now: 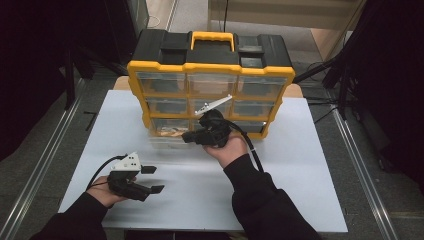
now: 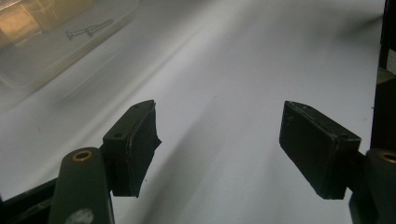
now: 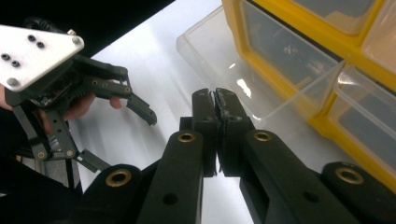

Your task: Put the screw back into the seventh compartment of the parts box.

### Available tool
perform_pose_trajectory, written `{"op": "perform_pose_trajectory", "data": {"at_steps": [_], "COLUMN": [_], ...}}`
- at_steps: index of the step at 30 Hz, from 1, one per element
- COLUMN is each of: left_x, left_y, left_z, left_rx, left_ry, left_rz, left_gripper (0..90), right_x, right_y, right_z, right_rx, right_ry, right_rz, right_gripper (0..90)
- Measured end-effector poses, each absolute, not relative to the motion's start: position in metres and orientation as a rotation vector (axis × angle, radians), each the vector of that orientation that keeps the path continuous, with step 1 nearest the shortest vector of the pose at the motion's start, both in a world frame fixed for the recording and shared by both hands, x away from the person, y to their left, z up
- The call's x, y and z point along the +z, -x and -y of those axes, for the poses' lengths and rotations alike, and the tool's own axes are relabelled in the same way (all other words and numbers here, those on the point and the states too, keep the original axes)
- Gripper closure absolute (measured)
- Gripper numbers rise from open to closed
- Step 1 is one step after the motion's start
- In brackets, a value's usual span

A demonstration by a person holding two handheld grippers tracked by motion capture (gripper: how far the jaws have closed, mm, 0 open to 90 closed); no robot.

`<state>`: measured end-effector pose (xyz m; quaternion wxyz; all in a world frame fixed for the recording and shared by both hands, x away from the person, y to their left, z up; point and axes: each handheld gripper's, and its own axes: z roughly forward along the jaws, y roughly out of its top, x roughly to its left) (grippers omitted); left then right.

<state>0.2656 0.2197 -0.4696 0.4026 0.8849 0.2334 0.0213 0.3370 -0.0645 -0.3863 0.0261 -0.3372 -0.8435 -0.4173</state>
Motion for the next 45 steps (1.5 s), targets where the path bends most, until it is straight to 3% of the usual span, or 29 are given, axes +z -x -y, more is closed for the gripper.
{"op": "perform_pose_trajectory", "data": {"at_steps": [45], "left_x": [-0.469], "left_y": [-0.265], "left_z": [-0.219], "left_rx": [0.051], "left_ry": [-2.23], "left_rz": [-0.575], "left_gripper": [27.6], "right_x": [-0.382], "right_y": [-0.37], "right_z": [0.039], "right_rx": [-1.336], "right_ry": [1.173], "right_rz": [2.623], "right_gripper": [89.1]}}
